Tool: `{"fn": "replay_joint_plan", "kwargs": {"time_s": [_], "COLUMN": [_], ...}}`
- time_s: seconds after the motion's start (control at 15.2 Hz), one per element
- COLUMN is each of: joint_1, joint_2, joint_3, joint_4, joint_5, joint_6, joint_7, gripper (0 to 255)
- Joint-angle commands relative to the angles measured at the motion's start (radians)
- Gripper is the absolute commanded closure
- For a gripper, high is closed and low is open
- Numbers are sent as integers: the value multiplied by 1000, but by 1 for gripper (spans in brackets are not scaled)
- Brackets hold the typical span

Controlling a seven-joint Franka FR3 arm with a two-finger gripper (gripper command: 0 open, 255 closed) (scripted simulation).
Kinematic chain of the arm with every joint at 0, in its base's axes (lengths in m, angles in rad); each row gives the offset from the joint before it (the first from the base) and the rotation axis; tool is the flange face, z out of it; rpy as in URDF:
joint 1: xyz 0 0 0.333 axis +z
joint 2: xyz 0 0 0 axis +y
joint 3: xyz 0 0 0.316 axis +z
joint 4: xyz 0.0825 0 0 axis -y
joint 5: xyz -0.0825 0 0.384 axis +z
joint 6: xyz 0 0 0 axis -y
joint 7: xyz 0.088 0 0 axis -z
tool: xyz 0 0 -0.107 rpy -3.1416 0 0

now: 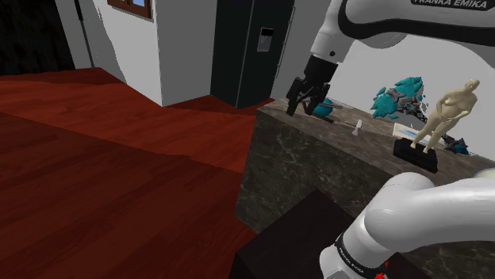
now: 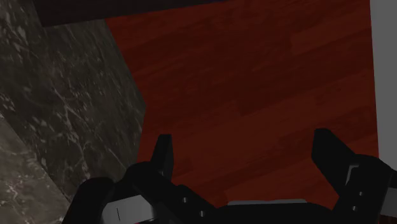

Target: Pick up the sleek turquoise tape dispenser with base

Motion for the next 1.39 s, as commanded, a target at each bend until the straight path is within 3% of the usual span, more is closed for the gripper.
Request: {"fn": "replay_joint_plan", "kwargs": {"time_s": [0.0, 0.73, 1.32], "joint_1": [0, -57, -84], "joint_2": [0, 220, 488], "joint_3": [0, -211, -359], "joint_4": [0, 129, 343], "joint_5": [0, -159, -209], "joint_6": [0, 23, 44], "joint_7": [0, -317, -575], "gripper": [0, 0, 0]}}
